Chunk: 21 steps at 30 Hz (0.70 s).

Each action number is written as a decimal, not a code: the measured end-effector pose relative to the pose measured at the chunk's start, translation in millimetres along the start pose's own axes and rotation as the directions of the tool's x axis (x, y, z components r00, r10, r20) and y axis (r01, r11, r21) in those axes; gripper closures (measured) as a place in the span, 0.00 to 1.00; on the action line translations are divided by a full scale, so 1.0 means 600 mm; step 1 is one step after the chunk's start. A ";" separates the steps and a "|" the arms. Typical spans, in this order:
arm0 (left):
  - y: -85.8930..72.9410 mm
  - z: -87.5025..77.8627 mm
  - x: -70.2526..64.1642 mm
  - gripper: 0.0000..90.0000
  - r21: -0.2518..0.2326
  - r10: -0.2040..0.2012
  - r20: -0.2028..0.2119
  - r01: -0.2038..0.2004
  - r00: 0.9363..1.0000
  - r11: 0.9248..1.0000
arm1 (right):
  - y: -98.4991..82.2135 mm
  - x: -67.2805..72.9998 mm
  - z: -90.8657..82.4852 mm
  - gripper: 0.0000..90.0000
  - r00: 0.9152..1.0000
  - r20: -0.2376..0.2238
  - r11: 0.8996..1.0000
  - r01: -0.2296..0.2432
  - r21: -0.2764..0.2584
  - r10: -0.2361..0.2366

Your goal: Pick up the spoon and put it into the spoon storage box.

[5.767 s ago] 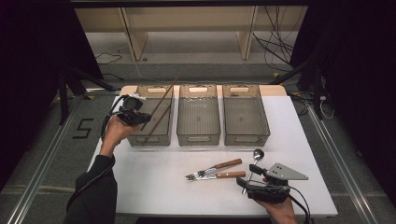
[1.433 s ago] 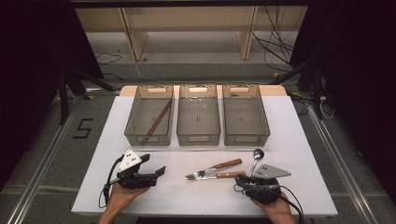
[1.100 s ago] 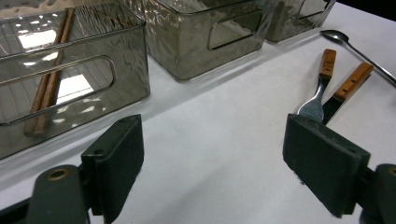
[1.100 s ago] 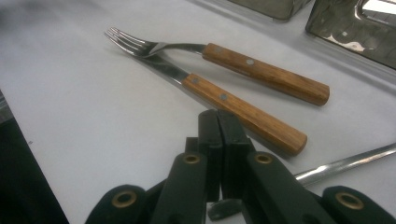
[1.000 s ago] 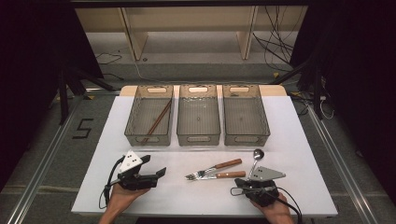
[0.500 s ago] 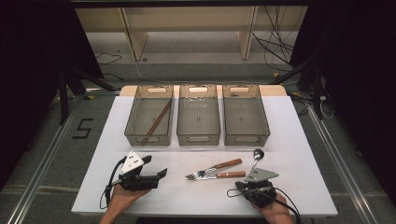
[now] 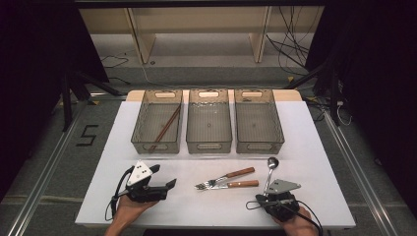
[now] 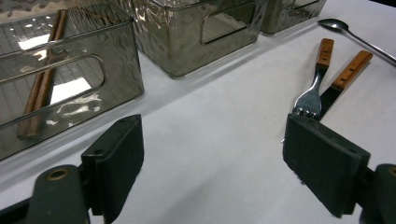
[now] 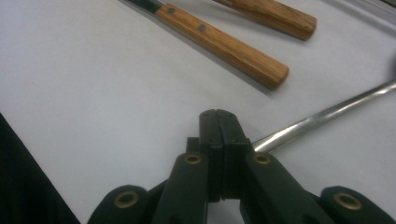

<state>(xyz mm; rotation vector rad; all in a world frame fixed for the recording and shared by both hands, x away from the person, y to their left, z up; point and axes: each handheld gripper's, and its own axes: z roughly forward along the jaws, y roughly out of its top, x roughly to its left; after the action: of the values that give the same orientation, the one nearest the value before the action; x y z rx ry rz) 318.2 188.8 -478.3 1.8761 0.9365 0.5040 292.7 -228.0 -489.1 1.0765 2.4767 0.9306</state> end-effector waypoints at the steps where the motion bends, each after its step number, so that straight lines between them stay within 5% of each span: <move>1: 0.000 0.000 0.000 0.23 0.001 0.000 0.000 0.000 1.000 1.000 | -0.003 -0.003 -0.002 1.00 1.000 0.004 1.000 -0.002 -0.002 0.002; 11: -0.002 0.002 0.002 0.23 0.002 -0.011 -0.002 0.011 1.000 1.000 | -0.036 -0.036 -0.037 1.00 0.995 0.059 0.997 -0.079 0.008 0.078; 21: -0.002 0.004 0.002 0.23 0.006 -0.012 -0.001 0.012 1.000 1.000 | -0.068 -0.075 -0.072 1.00 0.978 0.137 0.986 -0.162 0.024 0.158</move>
<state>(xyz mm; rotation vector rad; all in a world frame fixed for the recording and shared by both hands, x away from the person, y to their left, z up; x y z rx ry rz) 320.0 189.1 -480.6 1.8746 0.9500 0.4960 280.0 -301.4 -483.4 1.3214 2.3326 0.8312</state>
